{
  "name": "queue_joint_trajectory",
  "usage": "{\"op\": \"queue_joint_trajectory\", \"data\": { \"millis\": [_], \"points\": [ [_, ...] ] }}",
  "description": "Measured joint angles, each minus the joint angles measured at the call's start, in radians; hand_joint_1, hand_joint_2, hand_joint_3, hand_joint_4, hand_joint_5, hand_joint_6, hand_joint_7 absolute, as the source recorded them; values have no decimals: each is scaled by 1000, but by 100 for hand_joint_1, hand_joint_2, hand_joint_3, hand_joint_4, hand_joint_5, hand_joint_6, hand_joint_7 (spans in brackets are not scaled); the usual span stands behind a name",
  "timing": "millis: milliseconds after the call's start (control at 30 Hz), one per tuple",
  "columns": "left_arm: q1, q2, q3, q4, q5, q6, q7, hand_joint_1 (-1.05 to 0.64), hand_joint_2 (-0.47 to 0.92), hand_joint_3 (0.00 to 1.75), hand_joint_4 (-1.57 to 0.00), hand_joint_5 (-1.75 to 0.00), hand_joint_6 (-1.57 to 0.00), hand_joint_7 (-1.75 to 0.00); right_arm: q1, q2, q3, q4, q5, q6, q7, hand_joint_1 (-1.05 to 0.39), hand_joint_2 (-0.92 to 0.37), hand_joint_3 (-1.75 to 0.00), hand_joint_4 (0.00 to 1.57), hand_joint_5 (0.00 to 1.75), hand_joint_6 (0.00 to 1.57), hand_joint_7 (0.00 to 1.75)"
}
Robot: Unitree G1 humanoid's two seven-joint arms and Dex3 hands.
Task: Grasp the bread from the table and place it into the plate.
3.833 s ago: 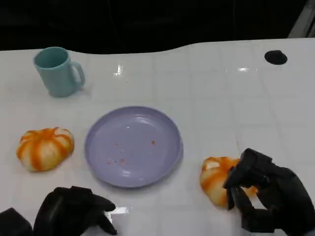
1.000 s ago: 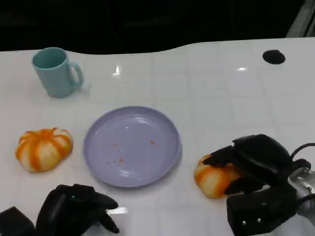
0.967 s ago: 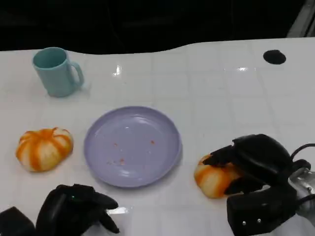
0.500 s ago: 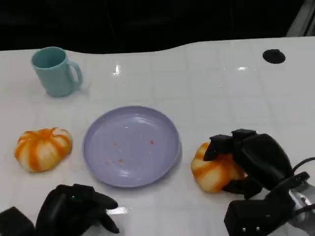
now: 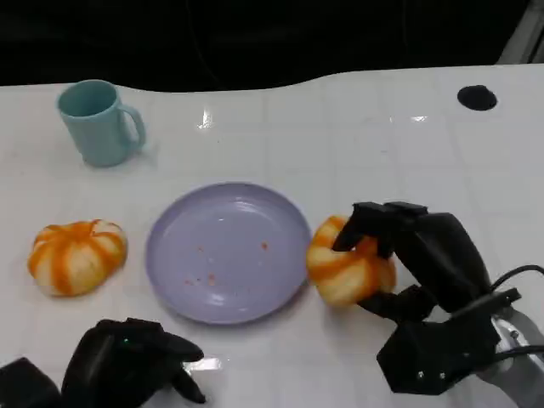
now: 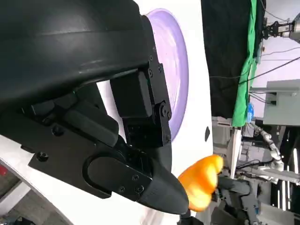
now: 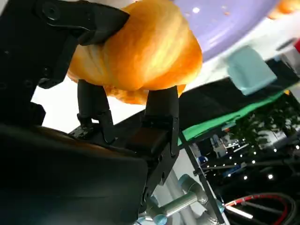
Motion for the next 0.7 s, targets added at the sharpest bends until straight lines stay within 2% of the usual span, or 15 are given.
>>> {"op": "queue_joint_trajectory", "data": {
  "millis": [133,367,533,700],
  "points": [
    [-1,0,0,0,0,0,0,-105,87,0,-149,-63,-157,-17,-2,36,-14,-15,23,-10,32,-9,-11,-167,102,175,79,173],
    [-1,-2,-4,1,2,0,0,-104,87,0,-149,-63,-157,-17,-47,107,-19,-15,29,5,69,-9,-14,-167,102,175,77,174],
    [-3,-7,-9,4,2,0,0,-104,85,0,-150,-62,-157,-17,-121,149,-2,60,-12,21,54,-11,-19,-153,100,175,77,170],
    [-4,-9,-12,4,2,0,7,-105,85,0,-151,-62,-157,-17,-214,169,51,167,-110,46,-31,-12,-27,-140,97,175,80,163]
  ]
}}
